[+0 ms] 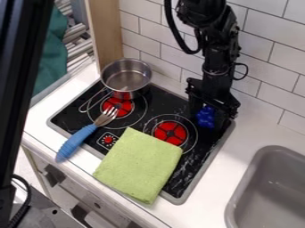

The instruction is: Moved the blue object from the middle of the two burners to the right side of the burner

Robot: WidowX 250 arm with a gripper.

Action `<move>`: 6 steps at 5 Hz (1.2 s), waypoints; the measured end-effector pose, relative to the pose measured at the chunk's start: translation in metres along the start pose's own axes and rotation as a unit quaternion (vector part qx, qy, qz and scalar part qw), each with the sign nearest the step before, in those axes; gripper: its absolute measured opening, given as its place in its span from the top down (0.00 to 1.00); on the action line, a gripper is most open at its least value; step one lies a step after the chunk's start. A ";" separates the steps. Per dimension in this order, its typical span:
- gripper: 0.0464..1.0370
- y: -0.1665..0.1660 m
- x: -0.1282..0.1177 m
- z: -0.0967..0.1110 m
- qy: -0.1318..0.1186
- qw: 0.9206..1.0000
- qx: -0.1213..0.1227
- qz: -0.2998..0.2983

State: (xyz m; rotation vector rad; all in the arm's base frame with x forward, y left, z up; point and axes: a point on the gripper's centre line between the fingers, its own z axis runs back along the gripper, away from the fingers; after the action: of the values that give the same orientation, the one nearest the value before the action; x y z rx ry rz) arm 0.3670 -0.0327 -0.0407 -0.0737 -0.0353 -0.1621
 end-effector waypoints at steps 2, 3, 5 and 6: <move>0.02 0.000 -0.002 -0.001 -0.013 1.000 -0.014 0.022; 0.03 0.004 -0.014 0.004 -0.005 1.000 0.006 0.019; 0.03 0.007 -0.022 0.063 -0.051 0.998 0.046 0.012; 0.03 0.007 -0.028 0.071 -0.059 0.997 0.049 0.024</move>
State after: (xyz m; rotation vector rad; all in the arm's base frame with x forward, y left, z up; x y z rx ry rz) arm 0.3383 -0.0158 0.0284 0.0148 -0.1597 -0.1078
